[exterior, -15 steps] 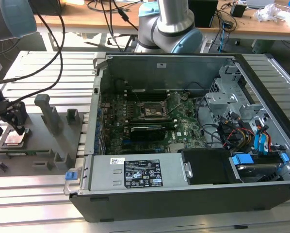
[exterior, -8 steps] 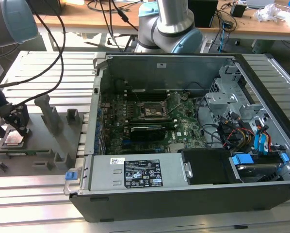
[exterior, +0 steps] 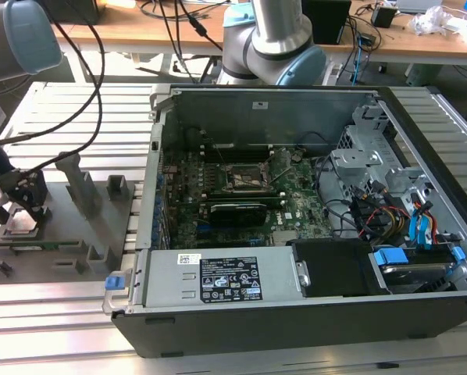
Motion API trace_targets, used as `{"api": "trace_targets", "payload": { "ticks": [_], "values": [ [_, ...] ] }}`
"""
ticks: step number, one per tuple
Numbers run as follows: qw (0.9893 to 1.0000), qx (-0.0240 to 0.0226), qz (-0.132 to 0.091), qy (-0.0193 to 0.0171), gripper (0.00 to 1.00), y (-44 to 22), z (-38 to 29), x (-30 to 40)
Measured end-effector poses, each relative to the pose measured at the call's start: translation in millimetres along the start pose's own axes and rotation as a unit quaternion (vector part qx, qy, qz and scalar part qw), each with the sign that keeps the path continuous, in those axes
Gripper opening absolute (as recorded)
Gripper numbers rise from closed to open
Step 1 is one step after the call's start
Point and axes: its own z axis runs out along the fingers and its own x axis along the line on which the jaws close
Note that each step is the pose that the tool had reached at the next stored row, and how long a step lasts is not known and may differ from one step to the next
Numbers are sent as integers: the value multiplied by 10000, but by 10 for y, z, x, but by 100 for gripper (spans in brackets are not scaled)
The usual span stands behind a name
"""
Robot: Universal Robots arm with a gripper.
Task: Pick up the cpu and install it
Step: 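Pick up the cpu and move it towards the insertion slot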
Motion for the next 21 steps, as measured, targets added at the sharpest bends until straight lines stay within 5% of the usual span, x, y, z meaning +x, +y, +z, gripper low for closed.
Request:
{"api": "trace_targets", "payload": {
  "ticks": [3, 12, 21],
  "values": [
    [10000, 59, -2, 3, 60, 1, 40, 1],
    [10000, 60, -2, 4, 60, 9, 126, 4],
    [10000, 77, -2, 5, 60, 8, 136, -10]
  ]
}}
